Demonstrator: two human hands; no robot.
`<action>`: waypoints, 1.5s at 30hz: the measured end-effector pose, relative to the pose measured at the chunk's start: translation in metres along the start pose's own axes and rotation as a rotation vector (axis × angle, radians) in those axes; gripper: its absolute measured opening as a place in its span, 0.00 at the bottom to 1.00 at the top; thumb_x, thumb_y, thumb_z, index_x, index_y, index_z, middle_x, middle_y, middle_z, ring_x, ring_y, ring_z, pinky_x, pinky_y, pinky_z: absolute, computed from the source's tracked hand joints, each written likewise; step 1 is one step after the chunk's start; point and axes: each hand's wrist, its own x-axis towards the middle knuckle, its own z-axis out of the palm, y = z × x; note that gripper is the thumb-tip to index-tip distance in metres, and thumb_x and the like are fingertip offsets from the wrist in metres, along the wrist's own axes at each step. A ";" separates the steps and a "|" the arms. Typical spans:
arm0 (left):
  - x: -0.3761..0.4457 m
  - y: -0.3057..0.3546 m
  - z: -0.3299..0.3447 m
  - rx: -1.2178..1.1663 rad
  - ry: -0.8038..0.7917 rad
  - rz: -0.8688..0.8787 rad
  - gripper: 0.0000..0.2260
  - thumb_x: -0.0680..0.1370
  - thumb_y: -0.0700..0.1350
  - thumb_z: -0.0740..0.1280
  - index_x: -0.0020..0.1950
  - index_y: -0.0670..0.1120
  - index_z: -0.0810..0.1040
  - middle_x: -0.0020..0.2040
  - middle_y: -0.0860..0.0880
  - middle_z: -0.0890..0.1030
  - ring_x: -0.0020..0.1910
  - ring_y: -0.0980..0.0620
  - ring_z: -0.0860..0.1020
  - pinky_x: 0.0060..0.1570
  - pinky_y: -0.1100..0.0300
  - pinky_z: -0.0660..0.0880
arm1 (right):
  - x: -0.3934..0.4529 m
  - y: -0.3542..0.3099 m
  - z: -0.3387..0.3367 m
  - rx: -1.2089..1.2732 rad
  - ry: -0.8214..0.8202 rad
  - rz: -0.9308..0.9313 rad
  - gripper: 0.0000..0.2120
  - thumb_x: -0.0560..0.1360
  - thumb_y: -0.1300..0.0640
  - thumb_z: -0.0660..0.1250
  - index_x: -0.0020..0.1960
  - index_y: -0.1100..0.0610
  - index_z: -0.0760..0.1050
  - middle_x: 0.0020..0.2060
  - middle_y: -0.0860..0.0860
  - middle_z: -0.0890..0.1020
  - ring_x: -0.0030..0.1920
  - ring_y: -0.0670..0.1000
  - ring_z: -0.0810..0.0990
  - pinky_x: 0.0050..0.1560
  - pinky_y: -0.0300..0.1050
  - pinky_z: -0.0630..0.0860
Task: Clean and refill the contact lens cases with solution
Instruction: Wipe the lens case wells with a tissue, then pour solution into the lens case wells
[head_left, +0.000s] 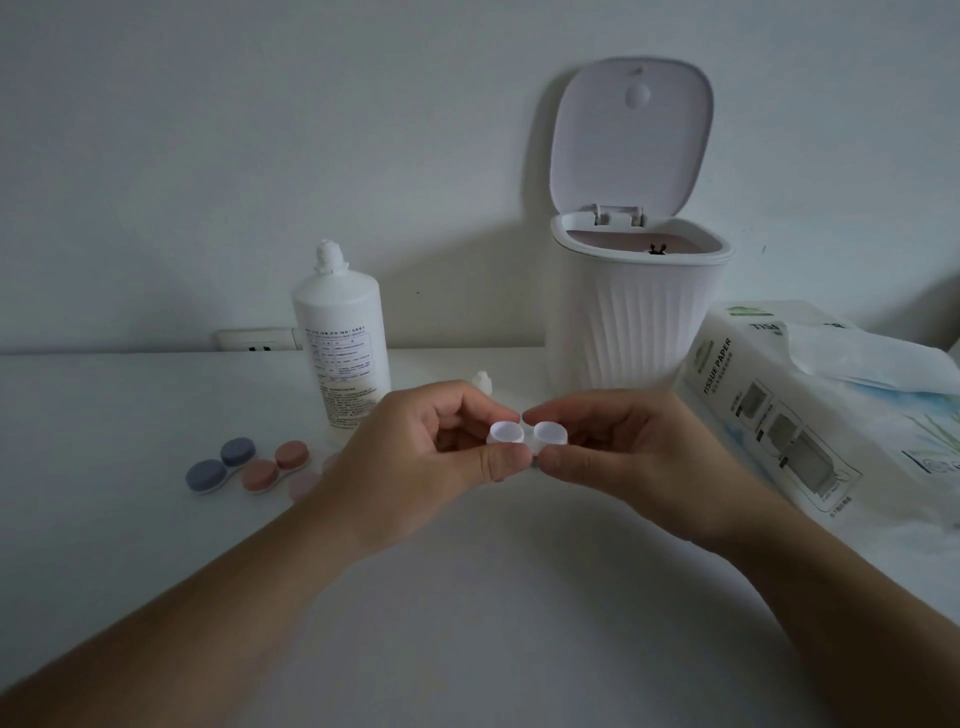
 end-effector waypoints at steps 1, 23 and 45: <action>0.000 -0.001 0.000 0.024 -0.010 0.008 0.09 0.69 0.50 0.78 0.47 0.51 0.85 0.42 0.49 0.87 0.41 0.54 0.85 0.43 0.63 0.79 | 0.000 -0.001 0.000 -0.003 -0.021 0.003 0.12 0.71 0.50 0.75 0.55 0.48 0.85 0.49 0.49 0.88 0.50 0.51 0.87 0.55 0.49 0.83; -0.003 0.019 -0.076 0.362 0.695 0.032 0.38 0.67 0.59 0.72 0.75 0.61 0.62 0.69 0.58 0.70 0.62 0.59 0.73 0.55 0.68 0.67 | 0.006 0.001 0.004 0.160 0.129 0.166 0.16 0.62 0.53 0.78 0.49 0.57 0.84 0.43 0.57 0.88 0.49 0.61 0.86 0.56 0.53 0.81; 0.005 -0.016 -0.087 0.374 0.438 0.058 0.26 0.63 0.61 0.78 0.58 0.66 0.76 0.53 0.66 0.84 0.52 0.65 0.82 0.49 0.67 0.75 | 0.007 0.004 0.009 0.123 0.073 0.178 0.13 0.64 0.53 0.78 0.47 0.53 0.85 0.41 0.57 0.87 0.43 0.53 0.85 0.47 0.43 0.79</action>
